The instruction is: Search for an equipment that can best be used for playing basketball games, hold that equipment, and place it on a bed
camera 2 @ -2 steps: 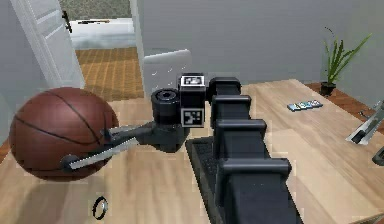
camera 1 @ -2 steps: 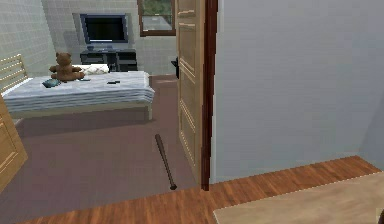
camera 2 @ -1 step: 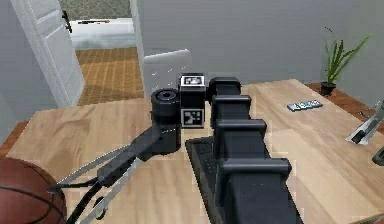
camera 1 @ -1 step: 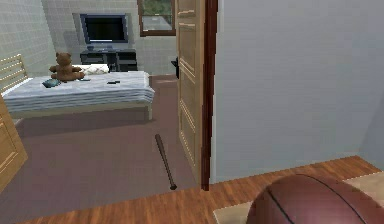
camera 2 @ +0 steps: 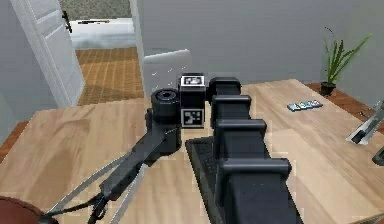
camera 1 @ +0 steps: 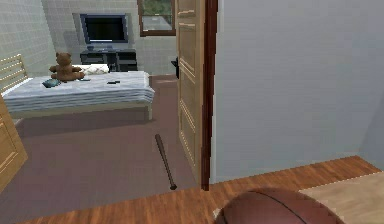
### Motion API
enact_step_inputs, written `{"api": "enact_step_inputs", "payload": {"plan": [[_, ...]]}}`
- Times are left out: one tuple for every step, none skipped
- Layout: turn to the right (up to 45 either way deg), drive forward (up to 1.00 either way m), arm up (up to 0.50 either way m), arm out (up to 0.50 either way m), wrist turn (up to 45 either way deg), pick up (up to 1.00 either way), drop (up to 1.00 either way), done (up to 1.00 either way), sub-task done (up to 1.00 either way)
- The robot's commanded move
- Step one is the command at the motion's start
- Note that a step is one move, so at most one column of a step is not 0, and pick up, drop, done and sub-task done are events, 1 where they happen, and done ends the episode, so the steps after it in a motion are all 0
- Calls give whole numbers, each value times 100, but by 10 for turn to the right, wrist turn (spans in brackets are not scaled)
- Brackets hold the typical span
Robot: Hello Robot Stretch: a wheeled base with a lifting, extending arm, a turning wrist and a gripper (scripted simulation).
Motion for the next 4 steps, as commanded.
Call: {"api": "enact_step_inputs", "payload": {"plan": [[0,0,0,-14,0,0,0,0,0],[450,0,0,0,0,0,0,0,0],[450,0,0,0,0,0,0,0,0],[450,0,0,0,0,0,0,0,0]]}}
